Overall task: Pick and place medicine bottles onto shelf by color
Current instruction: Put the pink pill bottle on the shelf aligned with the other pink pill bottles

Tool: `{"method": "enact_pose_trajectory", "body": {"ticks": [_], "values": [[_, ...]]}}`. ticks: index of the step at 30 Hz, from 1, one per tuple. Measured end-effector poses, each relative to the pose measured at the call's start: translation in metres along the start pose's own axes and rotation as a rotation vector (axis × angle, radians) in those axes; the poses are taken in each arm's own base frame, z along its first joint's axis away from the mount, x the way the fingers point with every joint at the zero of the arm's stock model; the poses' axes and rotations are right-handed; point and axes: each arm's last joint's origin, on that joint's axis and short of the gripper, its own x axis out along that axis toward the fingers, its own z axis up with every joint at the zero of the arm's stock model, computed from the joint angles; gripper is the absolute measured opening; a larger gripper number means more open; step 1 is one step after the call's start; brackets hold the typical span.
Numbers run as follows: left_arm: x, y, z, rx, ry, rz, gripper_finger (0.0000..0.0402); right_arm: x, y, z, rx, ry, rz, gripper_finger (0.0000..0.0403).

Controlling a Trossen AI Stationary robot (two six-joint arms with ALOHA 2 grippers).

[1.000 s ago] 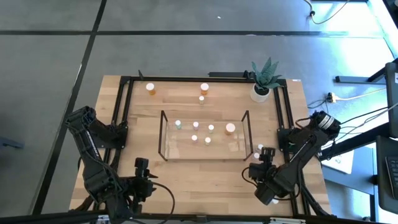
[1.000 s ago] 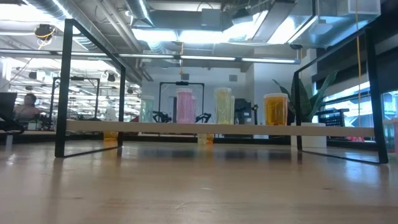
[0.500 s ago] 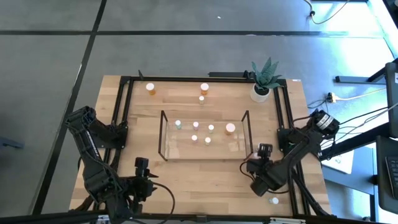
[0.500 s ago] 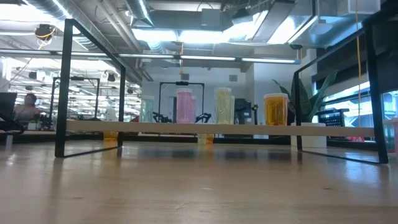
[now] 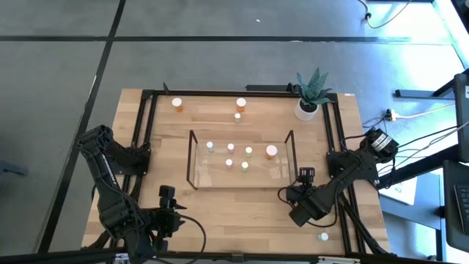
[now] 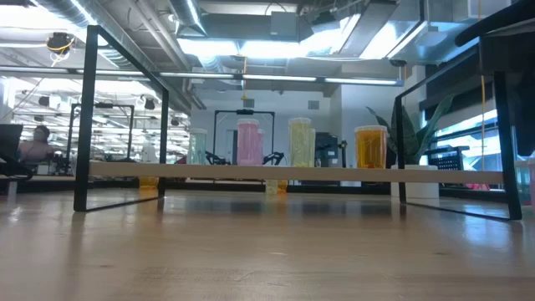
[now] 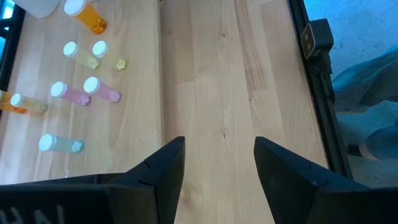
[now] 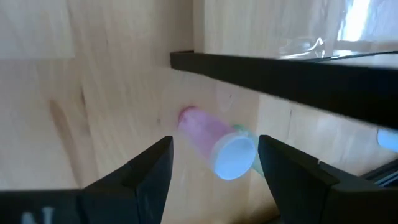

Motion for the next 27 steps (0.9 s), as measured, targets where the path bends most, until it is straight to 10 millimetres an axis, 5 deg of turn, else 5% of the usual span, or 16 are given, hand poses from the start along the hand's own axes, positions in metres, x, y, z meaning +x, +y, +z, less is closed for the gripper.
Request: {"method": "enact_pose_trajectory", "body": {"ticks": [27], "values": [[0.000, 0.000, 0.000, -0.004, 0.000, 0.001, 0.0185, 0.019, 0.001, -0.004, -0.044, 0.015, 0.027, 0.0237]]}}
